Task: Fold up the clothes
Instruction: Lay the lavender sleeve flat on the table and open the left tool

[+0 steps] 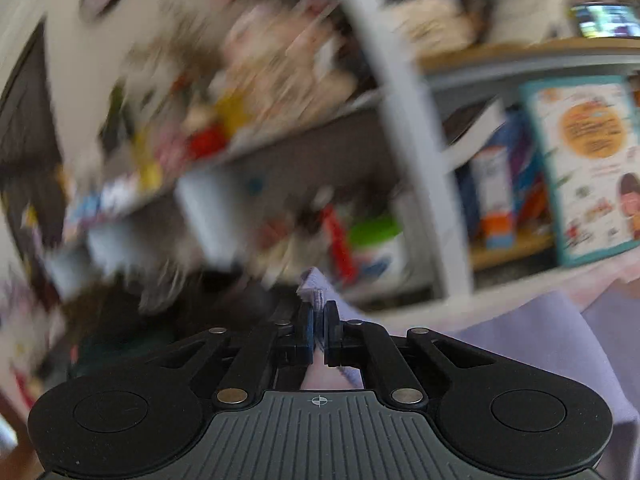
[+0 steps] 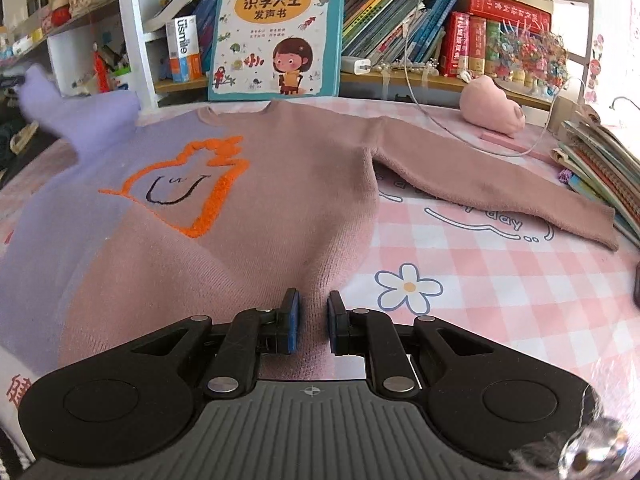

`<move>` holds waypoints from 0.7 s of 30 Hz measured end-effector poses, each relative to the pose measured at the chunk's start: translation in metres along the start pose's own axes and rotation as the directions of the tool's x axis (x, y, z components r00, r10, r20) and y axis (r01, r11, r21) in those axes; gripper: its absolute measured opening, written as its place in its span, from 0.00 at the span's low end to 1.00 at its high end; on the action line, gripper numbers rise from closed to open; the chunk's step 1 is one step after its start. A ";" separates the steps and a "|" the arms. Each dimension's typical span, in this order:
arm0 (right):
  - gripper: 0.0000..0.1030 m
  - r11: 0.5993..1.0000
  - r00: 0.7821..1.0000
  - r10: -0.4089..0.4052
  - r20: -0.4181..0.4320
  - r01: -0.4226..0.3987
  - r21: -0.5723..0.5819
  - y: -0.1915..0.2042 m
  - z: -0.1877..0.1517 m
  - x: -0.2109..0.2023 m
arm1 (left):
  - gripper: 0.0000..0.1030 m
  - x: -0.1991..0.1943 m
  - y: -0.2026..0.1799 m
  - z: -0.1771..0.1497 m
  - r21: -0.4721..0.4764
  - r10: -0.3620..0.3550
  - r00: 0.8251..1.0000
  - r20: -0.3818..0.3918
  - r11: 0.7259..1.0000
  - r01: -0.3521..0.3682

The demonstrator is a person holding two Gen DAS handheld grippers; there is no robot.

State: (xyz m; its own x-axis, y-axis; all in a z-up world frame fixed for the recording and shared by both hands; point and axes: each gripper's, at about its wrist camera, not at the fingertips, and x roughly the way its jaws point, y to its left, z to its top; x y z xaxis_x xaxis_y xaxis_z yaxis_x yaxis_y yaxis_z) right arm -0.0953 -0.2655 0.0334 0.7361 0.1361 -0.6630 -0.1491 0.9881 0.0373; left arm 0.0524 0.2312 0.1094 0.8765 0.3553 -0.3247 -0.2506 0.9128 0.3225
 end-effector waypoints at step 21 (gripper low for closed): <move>0.15 0.999 0.999 -0.021 -0.028 0.022 0.037 0.000 0.005 0.003 | 0.49 -0.075 -0.029 -0.082 -0.297 -0.571 0.816 -0.090 0.798 0.525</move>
State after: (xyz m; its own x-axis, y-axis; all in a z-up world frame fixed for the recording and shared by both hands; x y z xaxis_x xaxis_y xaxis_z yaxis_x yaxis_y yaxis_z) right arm -0.0902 -0.2644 0.0350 0.7203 0.1136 -0.6843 -0.1084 0.9928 0.0507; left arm -0.0401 0.1941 0.0514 0.8214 -0.2128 -0.5292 0.1382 0.9744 -0.1774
